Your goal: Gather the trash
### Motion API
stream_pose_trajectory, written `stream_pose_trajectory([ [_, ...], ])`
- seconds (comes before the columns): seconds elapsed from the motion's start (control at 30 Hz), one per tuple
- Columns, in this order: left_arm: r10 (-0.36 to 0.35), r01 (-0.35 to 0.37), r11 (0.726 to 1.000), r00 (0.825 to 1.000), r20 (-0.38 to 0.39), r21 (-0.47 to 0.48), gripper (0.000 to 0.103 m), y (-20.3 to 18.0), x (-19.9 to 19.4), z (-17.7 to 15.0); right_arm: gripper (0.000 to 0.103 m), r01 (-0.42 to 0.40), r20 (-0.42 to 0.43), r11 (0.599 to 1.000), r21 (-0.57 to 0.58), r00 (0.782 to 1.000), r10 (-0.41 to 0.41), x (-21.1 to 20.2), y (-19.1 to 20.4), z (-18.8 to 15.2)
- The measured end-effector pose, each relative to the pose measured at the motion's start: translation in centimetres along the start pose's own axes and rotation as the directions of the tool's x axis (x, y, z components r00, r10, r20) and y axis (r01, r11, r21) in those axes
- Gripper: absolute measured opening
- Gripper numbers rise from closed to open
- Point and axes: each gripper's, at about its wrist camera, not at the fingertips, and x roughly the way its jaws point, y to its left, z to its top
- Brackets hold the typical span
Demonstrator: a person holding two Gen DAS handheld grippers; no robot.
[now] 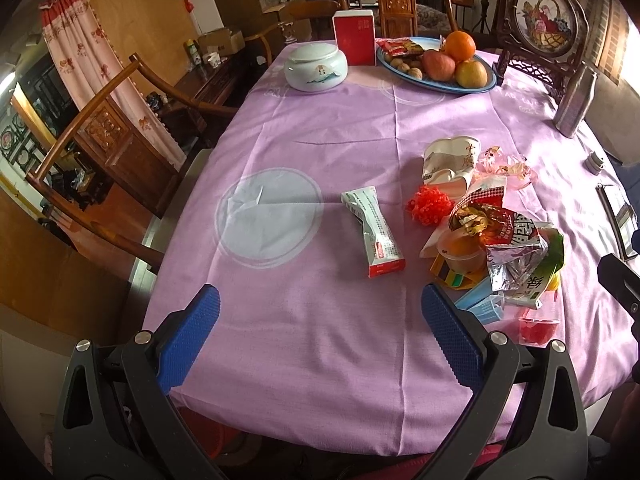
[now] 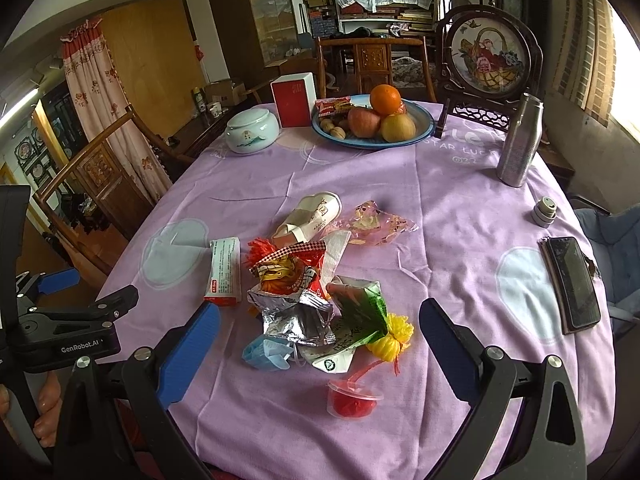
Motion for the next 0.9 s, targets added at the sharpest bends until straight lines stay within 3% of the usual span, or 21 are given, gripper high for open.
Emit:
stream_pose_trajectory([
  [0.9,-0.002,0.002,1.000,1.000,-0.022,0.001,0.097,-0.12,0.99,0.46,0.098,0.001,-0.009,1.000,0.001,1.000,-0.001,0.40,-0.11,0.09],
])
